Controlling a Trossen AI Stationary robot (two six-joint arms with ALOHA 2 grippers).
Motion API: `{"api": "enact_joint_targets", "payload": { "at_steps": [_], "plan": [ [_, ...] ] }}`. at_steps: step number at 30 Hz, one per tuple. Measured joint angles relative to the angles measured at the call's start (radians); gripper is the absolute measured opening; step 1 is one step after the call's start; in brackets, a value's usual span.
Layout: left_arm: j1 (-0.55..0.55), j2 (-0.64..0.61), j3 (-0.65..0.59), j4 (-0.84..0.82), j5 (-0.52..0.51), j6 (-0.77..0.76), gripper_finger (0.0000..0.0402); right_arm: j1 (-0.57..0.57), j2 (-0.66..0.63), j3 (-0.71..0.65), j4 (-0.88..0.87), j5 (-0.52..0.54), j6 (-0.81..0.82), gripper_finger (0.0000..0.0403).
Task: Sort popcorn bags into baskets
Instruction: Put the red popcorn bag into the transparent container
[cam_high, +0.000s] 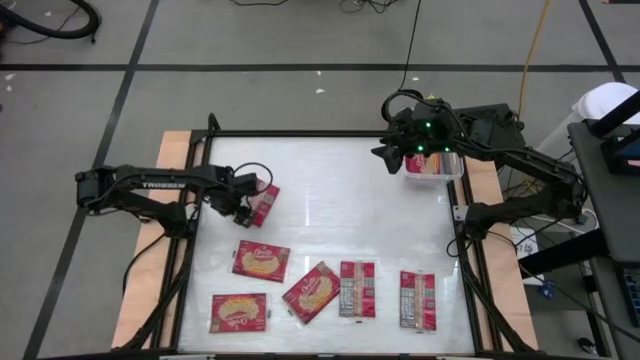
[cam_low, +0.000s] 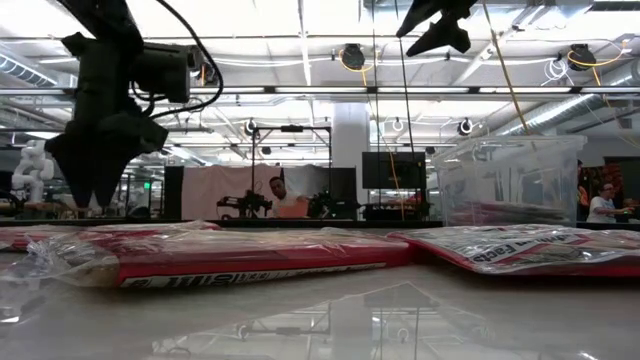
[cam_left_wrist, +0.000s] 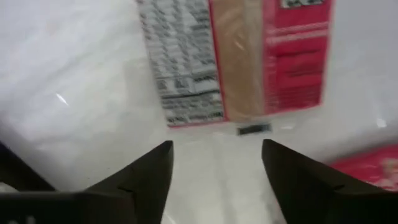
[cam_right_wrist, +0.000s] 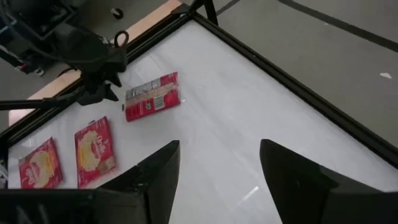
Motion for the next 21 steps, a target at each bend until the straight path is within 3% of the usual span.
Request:
{"api": "enact_joint_targets", "payload": {
  "at_steps": [5, 9, 21],
  "plan": [
    [-0.018, 0.0, -0.046, 0.043, -0.032, 0.072, 0.0294, 0.0, 0.0, 0.0, 0.0, 0.0, 0.009, 0.0212],
    [-0.026, 0.0, -0.093, 0.114, -0.03, 0.117, 0.0304, 0.0, 0.0, 0.0, 0.0, -0.002, 0.014, 0.0212],
    [-0.025, -0.006, -0.206, 0.254, -0.061, 0.122, 0.0252, 0.0, 0.0, 0.0, 0.003, -0.003, 0.035, 0.0212]
  ]
}}
